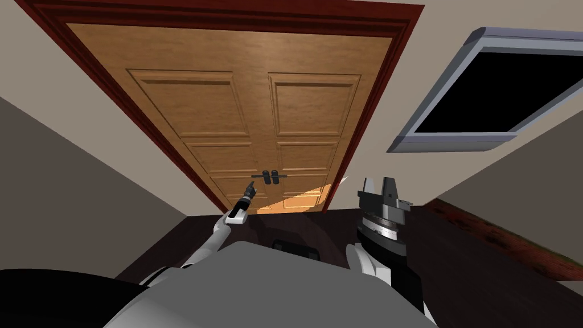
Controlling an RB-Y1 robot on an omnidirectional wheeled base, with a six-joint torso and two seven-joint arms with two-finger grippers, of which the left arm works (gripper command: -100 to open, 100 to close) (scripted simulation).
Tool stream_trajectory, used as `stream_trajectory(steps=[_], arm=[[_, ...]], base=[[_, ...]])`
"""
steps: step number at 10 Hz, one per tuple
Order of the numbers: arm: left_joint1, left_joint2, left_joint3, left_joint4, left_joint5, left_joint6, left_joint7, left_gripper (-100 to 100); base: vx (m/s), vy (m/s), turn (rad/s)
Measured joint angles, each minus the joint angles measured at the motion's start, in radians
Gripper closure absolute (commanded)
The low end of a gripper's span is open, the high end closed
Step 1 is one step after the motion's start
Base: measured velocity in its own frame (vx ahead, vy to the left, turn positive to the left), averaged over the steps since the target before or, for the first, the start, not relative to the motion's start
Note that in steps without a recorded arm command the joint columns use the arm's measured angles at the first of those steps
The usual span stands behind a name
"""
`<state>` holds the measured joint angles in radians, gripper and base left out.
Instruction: Pull the door open
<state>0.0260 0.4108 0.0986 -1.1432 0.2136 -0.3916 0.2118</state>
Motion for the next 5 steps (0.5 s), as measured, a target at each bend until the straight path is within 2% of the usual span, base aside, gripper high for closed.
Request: stream_trajectory(steps=[1, 2, 5], arm=[[-0.001, 0.001, 0.0, 0.003, 0.0, -0.001, 0.001, -100], [-0.008, 0.011, 0.012, 0.031, 0.002, -0.005, 0.004, -100], [-0.001, 0.022, 0.048, 0.047, 0.005, 0.004, 0.0, -100]], base=[[0.123, 0.091, 0.064], [0.216, 0.124, 0.019], [0.185, 0.085, -0.03]])
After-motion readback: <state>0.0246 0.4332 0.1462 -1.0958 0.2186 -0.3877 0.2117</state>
